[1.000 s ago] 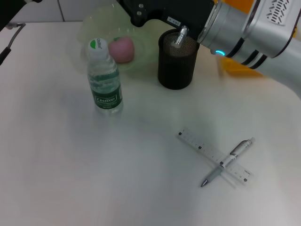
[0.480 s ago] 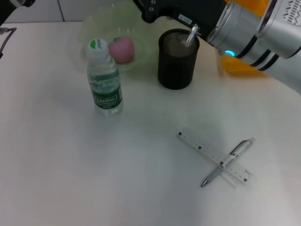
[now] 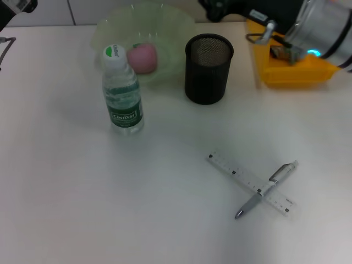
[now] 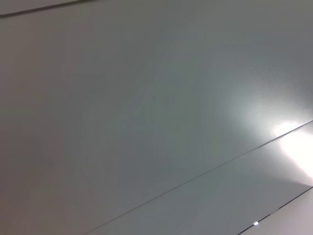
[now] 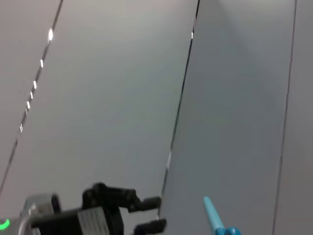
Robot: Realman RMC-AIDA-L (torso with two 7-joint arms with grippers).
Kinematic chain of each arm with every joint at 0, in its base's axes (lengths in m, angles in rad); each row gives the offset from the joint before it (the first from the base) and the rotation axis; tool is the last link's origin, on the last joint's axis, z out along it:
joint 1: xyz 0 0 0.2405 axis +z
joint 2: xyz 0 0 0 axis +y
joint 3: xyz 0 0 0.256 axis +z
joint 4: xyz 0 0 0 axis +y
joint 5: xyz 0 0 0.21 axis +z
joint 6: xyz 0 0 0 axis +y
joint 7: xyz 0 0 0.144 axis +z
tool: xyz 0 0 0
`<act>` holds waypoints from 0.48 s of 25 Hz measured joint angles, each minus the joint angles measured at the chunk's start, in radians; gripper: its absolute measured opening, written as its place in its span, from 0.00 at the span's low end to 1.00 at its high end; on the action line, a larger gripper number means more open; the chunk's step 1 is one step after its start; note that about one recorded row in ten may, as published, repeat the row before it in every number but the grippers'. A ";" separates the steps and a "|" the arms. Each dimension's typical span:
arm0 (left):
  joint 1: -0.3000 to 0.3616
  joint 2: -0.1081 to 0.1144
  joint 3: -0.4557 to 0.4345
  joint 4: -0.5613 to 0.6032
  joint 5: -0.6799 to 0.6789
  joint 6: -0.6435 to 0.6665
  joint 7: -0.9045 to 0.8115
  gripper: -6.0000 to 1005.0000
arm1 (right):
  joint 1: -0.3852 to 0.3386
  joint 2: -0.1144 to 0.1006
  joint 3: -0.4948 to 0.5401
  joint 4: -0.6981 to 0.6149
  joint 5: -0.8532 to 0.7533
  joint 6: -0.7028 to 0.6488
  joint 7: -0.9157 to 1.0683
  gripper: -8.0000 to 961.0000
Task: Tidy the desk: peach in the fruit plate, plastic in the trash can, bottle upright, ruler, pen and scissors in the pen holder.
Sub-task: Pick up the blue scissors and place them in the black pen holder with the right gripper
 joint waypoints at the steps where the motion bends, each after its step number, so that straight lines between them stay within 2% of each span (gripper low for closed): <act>1: 0.002 0.000 0.000 0.000 0.000 0.001 0.000 0.30 | -0.042 -0.001 -0.038 -0.086 0.000 0.039 0.040 0.09; 3: 0.006 0.000 0.000 0.000 0.000 0.002 0.001 0.31 | -0.124 -0.004 -0.099 -0.233 0.000 0.101 0.098 0.09; 7: 0.009 0.000 0.000 0.000 0.000 0.002 0.001 0.32 | -0.165 -0.008 -0.107 -0.293 -0.009 0.109 0.170 0.10; 12: 0.011 -0.001 0.001 0.000 0.000 0.004 0.002 0.33 | -0.203 -0.010 -0.080 -0.405 -0.149 0.128 0.344 0.10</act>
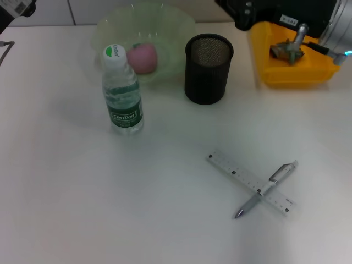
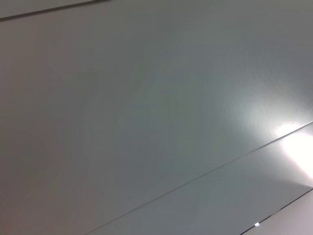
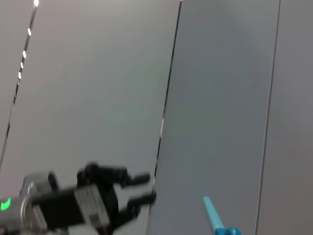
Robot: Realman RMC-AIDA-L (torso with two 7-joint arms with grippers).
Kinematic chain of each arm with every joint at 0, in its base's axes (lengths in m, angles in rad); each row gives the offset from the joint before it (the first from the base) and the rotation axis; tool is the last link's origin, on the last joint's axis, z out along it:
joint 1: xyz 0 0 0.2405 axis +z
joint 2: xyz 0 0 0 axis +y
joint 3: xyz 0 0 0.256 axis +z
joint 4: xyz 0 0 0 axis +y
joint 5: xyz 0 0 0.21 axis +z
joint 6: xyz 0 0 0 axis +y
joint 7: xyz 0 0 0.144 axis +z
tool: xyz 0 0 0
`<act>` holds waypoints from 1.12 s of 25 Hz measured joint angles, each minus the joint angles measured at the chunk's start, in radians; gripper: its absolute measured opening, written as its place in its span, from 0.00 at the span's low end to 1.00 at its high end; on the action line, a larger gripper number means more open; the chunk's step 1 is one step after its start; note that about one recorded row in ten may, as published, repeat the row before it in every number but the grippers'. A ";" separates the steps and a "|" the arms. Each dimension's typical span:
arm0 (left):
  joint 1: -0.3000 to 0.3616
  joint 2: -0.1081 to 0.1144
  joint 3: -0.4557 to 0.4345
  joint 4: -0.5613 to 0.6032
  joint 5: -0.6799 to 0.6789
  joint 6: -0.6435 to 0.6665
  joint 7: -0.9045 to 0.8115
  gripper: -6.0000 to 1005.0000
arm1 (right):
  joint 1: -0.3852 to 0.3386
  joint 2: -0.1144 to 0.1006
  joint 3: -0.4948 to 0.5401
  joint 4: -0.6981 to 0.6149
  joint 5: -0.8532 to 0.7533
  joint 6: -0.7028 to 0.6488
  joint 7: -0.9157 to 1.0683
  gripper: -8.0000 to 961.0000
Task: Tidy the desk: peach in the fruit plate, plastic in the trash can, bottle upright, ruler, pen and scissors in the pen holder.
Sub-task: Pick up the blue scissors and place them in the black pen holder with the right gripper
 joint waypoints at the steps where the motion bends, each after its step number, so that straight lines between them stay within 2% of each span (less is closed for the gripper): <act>1: 0.000 0.000 0.000 0.000 0.000 0.000 0.000 0.33 | -0.015 0.000 0.019 -0.079 -0.102 0.009 0.124 0.10; 2: 0.000 0.000 0.000 0.000 0.000 0.000 0.000 0.33 | -0.015 0.000 0.019 -0.079 -0.102 0.009 0.124 0.10; 4: 0.002 0.000 0.001 0.000 0.000 0.000 0.000 0.34 | -0.030 -0.001 0.061 -0.205 -0.270 0.006 0.314 0.10; 5: 0.002 0.000 0.001 0.000 0.000 0.000 0.000 0.34 | -0.030 -0.001 0.061 -0.205 -0.270 0.006 0.314 0.10; 6: 0.003 0.000 0.001 0.000 0.000 0.000 0.000 0.34 | -0.039 -0.001 0.094 -0.289 -0.366 0.003 0.419 0.10; 7: 0.003 0.000 0.001 0.000 0.000 0.000 0.000 0.35 | -0.039 -0.001 0.094 -0.289 -0.366 0.003 0.419 0.10; 11: 0.005 0.001 0.005 0.000 0.000 0.001 0.000 0.35 | -0.053 0.000 0.158 -0.464 -0.541 -0.030 0.638 0.10; 13: 0.006 0.001 0.006 0.000 0.000 0.001 0.000 0.36 | -0.053 -0.001 0.173 -0.500 -0.574 -0.049 0.678 0.10; 16: 0.007 0.002 0.008 0.001 0.001 0.004 -0.001 0.37 | -0.039 -0.002 0.210 -0.640 -0.698 -0.126 0.836 0.10; 17: 0.007 0.002 0.008 0.001 0.001 0.004 -0.001 0.37 | -0.039 -0.002 0.210 -0.640 -0.698 -0.126 0.836 0.11; 21: 0.008 0.009 0.025 0.015 0.008 0.017 0.019 0.38 | -0.004 -0.011 0.222 -0.774 -0.840 -0.198 1.009 0.11; 25: 0.014 0.020 0.049 0.022 0.009 0.022 0.035 0.39 | 0.028 -0.022 0.231 -0.796 -0.907 -0.244 1.087 0.11; 26: 0.021 0.033 0.072 0.022 0.009 0.022 0.035 0.39 | 0.041 -0.028 0.236 -0.798 -0.924 -0.265 1.111 0.11; 27: 0.021 0.033 0.072 0.022 0.009 0.022 0.035 0.39 | 0.053 -0.033 0.241 -0.797 -0.934 -0.288 1.129 0.11; 28: 0.026 0.043 0.087 0.023 0.013 0.022 0.033 0.40 | 0.060 -0.036 0.245 -0.795 -0.938 -0.302 1.141 0.11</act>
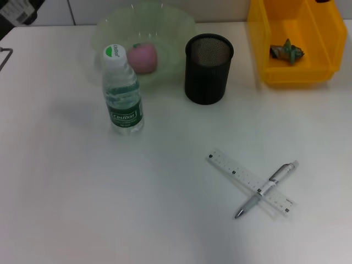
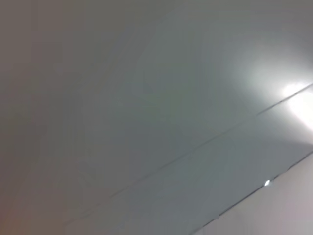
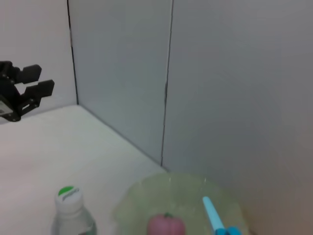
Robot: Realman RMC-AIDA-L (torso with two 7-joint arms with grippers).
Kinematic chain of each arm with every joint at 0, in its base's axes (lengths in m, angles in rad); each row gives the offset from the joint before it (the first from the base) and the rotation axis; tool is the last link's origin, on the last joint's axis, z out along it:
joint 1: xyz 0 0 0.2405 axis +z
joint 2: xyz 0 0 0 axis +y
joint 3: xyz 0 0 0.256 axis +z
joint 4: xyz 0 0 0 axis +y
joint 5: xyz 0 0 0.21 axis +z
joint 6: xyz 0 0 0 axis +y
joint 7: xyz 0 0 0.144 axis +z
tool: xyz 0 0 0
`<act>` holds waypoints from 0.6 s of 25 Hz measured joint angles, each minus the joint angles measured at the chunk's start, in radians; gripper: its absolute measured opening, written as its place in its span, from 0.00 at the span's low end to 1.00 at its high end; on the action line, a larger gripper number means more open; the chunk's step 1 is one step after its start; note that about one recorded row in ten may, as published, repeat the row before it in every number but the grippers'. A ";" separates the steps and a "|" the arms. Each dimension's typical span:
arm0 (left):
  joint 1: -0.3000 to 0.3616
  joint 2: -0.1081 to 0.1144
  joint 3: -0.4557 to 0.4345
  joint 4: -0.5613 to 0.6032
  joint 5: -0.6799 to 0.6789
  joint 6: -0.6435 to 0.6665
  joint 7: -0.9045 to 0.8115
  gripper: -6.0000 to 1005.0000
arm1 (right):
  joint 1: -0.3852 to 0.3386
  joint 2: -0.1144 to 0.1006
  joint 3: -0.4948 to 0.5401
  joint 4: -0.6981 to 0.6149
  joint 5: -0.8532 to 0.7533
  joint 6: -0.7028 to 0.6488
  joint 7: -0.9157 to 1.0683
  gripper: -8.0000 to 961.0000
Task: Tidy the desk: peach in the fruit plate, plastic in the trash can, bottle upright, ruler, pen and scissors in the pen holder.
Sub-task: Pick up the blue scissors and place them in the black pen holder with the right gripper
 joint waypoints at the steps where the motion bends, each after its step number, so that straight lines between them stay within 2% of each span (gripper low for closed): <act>1: 0.001 0.004 0.006 0.000 0.003 0.000 0.000 0.40 | 0.008 -0.003 0.004 0.002 -0.005 -0.017 0.012 0.11; 2: 0.004 0.014 0.017 0.001 0.014 0.000 -0.001 0.40 | 0.013 -0.006 0.007 0.003 -0.010 -0.032 0.022 0.11; 3: 0.004 0.014 0.017 0.001 0.014 0.000 -0.001 0.40 | 0.020 -0.009 0.016 0.004 -0.019 -0.047 0.033 0.11; 4: 0.006 0.038 0.032 0.009 0.047 -0.001 -0.002 0.41 | 0.020 -0.009 0.016 0.004 -0.019 -0.047 0.033 0.11; 7: 0.013 0.069 0.037 0.049 0.108 0.003 0.015 0.41 | 0.019 -0.009 0.022 0.010 -0.023 -0.054 0.035 0.11; 8: 0.026 0.080 0.036 0.098 0.135 0.009 0.056 0.42 | 0.012 -0.006 0.024 0.019 -0.023 -0.054 0.035 0.11; 10: 0.034 0.085 0.036 0.125 0.145 0.013 0.079 0.42 | 0.010 -0.005 0.025 0.025 -0.022 -0.054 0.034 0.11; 15: 0.104 0.091 0.029 0.296 0.154 0.072 0.273 0.44 | 0.005 -0.005 0.027 0.038 -0.020 -0.063 0.047 0.12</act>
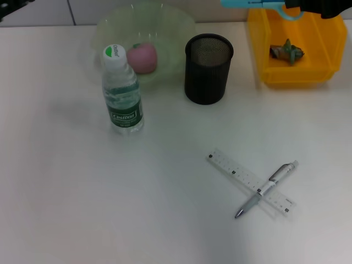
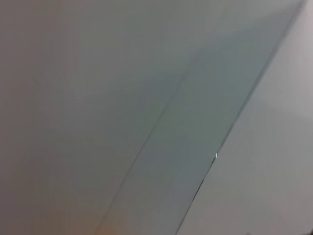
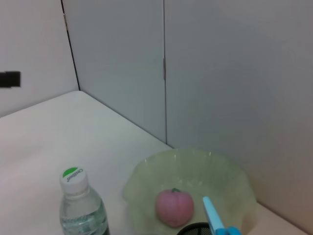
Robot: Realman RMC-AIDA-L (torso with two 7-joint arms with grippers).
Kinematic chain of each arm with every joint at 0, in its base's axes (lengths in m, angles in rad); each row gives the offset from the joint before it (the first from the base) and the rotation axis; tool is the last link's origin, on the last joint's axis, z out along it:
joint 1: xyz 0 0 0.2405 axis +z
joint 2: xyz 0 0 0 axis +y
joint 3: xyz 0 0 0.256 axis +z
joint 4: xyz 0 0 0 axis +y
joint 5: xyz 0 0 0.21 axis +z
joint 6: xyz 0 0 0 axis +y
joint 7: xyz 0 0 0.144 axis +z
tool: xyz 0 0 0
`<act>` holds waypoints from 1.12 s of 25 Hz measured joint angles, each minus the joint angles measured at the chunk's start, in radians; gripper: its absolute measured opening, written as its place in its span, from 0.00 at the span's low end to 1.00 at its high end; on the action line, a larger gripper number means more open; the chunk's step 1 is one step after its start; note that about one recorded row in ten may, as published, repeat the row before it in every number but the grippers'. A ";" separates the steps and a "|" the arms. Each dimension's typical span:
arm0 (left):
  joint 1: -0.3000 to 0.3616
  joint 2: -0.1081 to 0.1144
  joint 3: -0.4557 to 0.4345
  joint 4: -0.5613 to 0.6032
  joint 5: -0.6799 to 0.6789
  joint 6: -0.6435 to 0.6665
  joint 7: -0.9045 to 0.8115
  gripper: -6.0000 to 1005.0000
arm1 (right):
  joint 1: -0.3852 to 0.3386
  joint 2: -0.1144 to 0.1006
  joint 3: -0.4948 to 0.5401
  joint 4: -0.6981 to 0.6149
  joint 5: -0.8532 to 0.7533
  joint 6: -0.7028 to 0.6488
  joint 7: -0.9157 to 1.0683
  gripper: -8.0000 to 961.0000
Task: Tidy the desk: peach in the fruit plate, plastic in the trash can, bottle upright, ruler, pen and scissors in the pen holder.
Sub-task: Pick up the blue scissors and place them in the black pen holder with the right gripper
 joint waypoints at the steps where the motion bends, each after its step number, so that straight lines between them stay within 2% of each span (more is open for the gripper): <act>1: 0.000 0.000 0.000 0.000 0.000 0.000 0.000 0.44 | 0.000 0.000 0.000 0.000 0.000 0.000 0.000 0.12; 6: 0.047 0.001 0.002 0.075 0.025 0.032 0.117 0.47 | 0.010 -0.001 0.000 -0.006 -0.003 -0.030 0.052 0.12; 10: 0.049 0.003 -0.002 0.075 0.048 0.047 0.124 0.49 | 0.040 -0.014 0.008 -0.009 -0.034 -0.071 0.114 0.12; 16: 0.031 0.017 -0.001 0.085 0.105 0.116 0.136 0.50 | 0.129 -0.045 0.029 0.011 -0.142 -0.156 0.201 0.12; 18: 0.024 0.020 0.000 0.085 0.118 0.128 0.136 0.50 | 0.186 -0.060 0.037 0.055 -0.200 -0.195 0.229 0.12; 19: 0.024 0.020 0.000 0.085 0.118 0.128 0.136 0.50 | 0.186 -0.060 0.037 0.055 -0.200 -0.195 0.229 0.12; 23: 0.022 0.021 0.005 0.086 0.120 0.131 0.138 0.50 | 0.261 -0.076 0.041 0.132 -0.245 -0.221 0.253 0.13; 28: 0.015 0.021 0.009 0.087 0.127 0.152 0.147 0.49 | 0.307 -0.077 0.041 0.173 -0.279 -0.223 0.258 0.13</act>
